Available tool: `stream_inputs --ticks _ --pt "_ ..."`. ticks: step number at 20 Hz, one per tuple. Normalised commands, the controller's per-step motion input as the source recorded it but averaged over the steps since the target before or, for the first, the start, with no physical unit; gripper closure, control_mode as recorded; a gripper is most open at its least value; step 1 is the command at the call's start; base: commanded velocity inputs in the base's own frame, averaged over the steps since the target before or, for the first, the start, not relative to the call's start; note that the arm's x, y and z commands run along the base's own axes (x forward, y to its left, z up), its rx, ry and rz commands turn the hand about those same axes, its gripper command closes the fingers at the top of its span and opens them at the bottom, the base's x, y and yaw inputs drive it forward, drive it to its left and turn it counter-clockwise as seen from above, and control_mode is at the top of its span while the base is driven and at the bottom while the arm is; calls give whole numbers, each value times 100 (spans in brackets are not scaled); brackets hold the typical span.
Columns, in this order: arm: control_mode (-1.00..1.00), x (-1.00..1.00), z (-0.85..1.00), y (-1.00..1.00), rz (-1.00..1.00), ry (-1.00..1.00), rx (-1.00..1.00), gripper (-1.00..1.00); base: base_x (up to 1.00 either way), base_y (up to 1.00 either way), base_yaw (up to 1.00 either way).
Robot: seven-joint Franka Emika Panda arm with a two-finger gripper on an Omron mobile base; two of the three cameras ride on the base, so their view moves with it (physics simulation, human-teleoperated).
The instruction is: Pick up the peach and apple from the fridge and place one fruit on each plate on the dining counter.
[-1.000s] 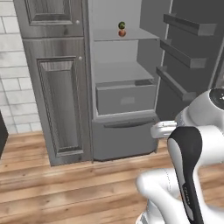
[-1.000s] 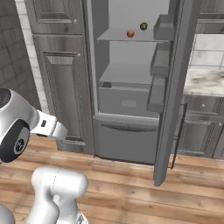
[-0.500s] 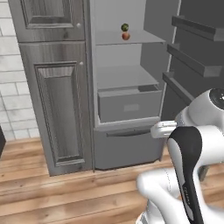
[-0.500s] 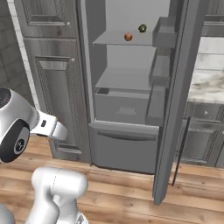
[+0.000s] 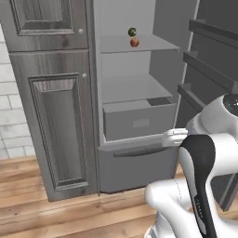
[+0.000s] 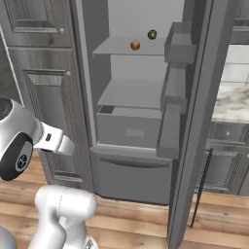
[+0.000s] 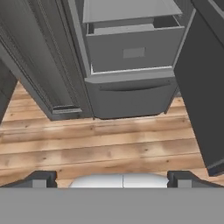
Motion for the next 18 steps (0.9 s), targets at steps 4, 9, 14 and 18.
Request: stream_inputs --ticks 4,9,14,18 --pt "100 0 0 0 0 0 0 -100 59 0 -17" --pt "100 0 0 0 0 0 0 -100 58 0 -16" --pt "100 0 0 0 0 0 0 -100 57 -11 -3" --pt "100 0 0 0 0 0 0 -100 52 -20 0"
